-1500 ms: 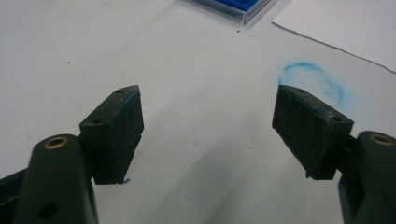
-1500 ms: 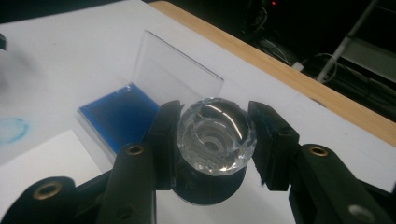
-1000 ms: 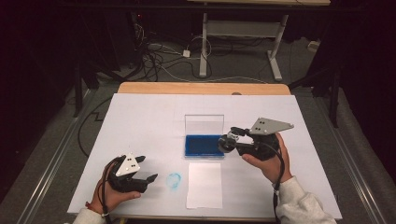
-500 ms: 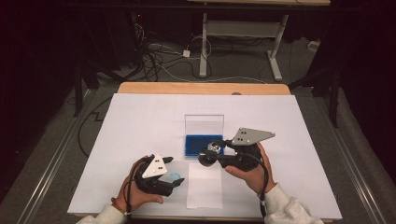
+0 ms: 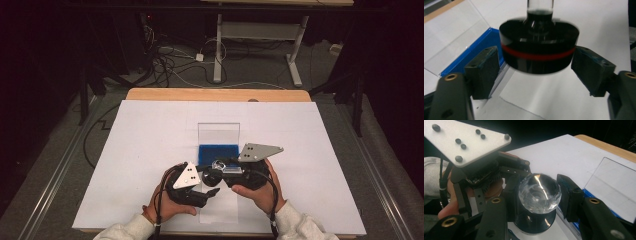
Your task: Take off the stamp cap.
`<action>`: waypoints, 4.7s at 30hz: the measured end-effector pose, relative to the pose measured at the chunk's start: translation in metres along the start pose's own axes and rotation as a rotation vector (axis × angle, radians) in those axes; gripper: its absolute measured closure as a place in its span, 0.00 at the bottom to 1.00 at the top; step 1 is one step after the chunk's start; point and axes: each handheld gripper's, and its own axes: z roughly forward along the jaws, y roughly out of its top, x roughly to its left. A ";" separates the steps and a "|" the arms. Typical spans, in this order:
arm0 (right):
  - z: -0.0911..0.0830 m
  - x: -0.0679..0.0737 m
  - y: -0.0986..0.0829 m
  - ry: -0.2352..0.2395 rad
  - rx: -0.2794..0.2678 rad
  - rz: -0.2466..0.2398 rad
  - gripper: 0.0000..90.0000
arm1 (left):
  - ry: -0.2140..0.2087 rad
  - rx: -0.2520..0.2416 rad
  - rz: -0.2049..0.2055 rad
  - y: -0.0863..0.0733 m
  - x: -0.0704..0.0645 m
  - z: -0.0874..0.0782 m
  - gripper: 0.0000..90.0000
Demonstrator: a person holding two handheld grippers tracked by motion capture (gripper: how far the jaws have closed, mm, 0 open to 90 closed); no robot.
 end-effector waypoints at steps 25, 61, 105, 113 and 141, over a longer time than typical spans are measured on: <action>0.005 -0.003 -0.008 0.029 -0.005 0.053 0.63 | 0.045 0.062 0.092 0.002 -0.002 -0.003 0.40; 0.005 0.005 -0.013 0.005 -0.020 0.051 0.63 | -0.046 0.097 0.039 0.002 0.003 -0.004 0.41; 0.002 0.001 -0.016 0.020 -0.015 0.103 0.63 | -0.026 0.089 0.054 0.001 0.000 -0.005 0.41; -0.022 0.006 -0.004 -0.013 -0.084 0.046 0.63 | 0.016 0.053 -0.036 -0.007 0.020 -0.020 0.41; -0.064 -0.018 -0.011 -0.198 -0.036 -0.004 0.63 | 0.118 0.095 -0.008 -0.026 0.032 -0.060 0.41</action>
